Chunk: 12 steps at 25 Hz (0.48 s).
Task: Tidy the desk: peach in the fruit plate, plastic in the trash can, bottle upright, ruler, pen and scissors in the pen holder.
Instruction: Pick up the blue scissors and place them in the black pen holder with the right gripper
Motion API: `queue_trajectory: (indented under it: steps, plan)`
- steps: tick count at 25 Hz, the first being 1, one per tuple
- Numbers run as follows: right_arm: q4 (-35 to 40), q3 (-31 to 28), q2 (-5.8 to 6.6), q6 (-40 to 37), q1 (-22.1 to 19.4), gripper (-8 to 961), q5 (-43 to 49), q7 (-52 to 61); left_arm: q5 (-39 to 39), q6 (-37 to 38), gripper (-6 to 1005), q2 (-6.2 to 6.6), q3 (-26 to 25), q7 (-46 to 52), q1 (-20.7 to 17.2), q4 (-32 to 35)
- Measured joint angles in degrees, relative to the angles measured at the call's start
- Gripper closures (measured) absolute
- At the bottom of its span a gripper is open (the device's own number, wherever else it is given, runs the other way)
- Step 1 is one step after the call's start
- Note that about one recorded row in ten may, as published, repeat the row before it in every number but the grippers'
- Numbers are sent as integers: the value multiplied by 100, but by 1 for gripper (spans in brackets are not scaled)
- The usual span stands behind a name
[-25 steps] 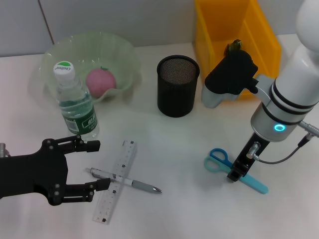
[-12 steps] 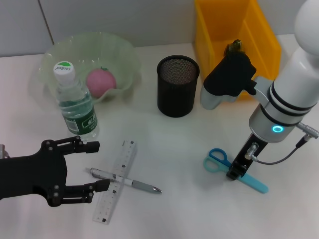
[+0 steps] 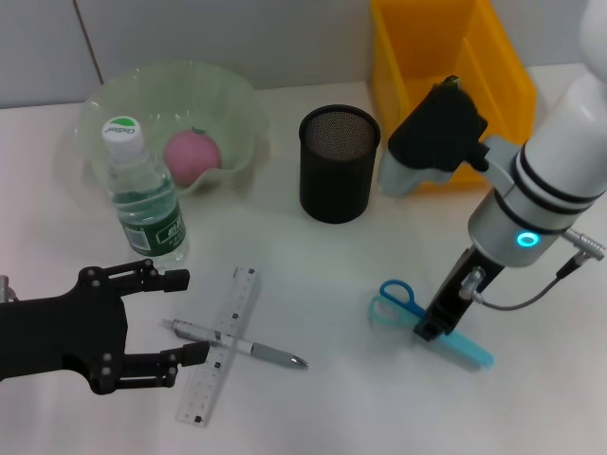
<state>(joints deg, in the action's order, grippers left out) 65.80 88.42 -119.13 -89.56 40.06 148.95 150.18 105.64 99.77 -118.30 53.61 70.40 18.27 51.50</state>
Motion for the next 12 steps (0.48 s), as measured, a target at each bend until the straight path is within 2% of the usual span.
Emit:
queue_trajectory:
  steps: [5,6,12]
  plan:
    - [478,-295,8,-97,-174,726,-5,-84,-7,16,186,0,0,0,0,0]
    - [704,-498,3,-108,-263,726,-33,-178,-25,34,186,0,0,0,3,-6]
    - [1022,-944,1,-72,-425,726,-438,-483,-96,94,187,1,0,4,26,-81]
